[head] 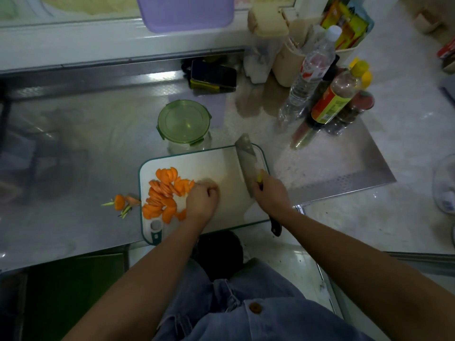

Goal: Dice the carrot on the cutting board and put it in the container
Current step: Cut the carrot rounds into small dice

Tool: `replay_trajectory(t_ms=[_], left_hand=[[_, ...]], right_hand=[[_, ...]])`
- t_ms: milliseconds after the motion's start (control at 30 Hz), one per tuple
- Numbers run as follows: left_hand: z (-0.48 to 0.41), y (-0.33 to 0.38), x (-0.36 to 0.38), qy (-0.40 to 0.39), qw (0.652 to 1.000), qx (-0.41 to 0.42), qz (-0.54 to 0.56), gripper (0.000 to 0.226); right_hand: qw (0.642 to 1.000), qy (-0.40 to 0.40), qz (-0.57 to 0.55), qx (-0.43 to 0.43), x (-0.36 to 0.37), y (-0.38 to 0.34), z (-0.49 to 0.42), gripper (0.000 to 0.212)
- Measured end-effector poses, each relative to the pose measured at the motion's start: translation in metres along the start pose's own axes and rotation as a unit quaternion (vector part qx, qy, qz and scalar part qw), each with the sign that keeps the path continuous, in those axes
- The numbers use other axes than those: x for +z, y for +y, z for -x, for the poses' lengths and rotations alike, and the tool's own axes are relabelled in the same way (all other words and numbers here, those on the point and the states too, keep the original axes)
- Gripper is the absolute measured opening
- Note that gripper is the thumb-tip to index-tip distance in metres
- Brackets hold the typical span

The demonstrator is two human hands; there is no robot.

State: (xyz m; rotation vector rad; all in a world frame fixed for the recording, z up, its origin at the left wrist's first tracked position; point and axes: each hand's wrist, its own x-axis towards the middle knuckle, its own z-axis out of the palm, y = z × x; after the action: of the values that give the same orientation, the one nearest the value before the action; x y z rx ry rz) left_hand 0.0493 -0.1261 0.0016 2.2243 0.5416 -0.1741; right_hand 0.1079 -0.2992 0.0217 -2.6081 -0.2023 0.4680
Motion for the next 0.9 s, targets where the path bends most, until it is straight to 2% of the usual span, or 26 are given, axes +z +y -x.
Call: replay_trajectory(t_ms=[100, 167, 267, 333, 400, 500, 600, 733, 800, 900], left_hand=[[0.007, 0.003, -0.007, 0.033, 0.999, 0.019, 0.015, 0.054], [0.010, -0.003, -0.013, 0.057, 0.998, 0.015, 0.006, 0.052], [0.019, -0.016, -0.026, 0.074, 0.995, 0.034, -0.053, 0.040], [0.026, -0.029, -0.032, 0.073, 0.989, 0.076, -0.104, 0.046], [0.032, -0.043, -0.036, 0.090, 0.979, 0.097, -0.154, 0.048], [0.035, -0.058, -0.042, 0.143, 0.963, 0.099, -0.208, 0.038], [0.041, -0.062, -0.049, 0.187, 0.953, 0.075, -0.228, 0.030], [0.041, -0.066, -0.057, 0.236, 0.956, -0.048, -0.168, 0.038], [0.037, -0.070, -0.065, 0.221, 0.966, -0.088, -0.106, 0.051], [0.031, -0.075, -0.075, 0.190, 0.976, -0.069, -0.079, 0.052]], right_hand=[[0.998, -0.041, 0.030, -0.045, 0.009, -0.008, 0.008, 0.044], [0.997, -0.054, 0.026, -0.053, 0.016, -0.008, 0.013, 0.040], [0.999, -0.013, -0.040, 0.021, 0.022, -0.008, 0.012, 0.034], [0.995, 0.003, -0.086, 0.054, 0.025, -0.014, 0.011, 0.029], [0.993, -0.008, -0.110, 0.038, 0.028, -0.023, 0.012, 0.027], [0.994, -0.048, -0.094, -0.016, 0.039, -0.025, 0.016, 0.020], [0.994, -0.048, -0.101, 0.001, 0.046, -0.023, 0.017, 0.019], [0.989, -0.038, -0.144, 0.019, 0.050, -0.031, 0.015, 0.024], [0.988, -0.034, -0.150, 0.020, 0.052, -0.032, 0.014, 0.030], [0.986, -0.024, -0.162, 0.029, 0.053, -0.032, 0.017, 0.025]])
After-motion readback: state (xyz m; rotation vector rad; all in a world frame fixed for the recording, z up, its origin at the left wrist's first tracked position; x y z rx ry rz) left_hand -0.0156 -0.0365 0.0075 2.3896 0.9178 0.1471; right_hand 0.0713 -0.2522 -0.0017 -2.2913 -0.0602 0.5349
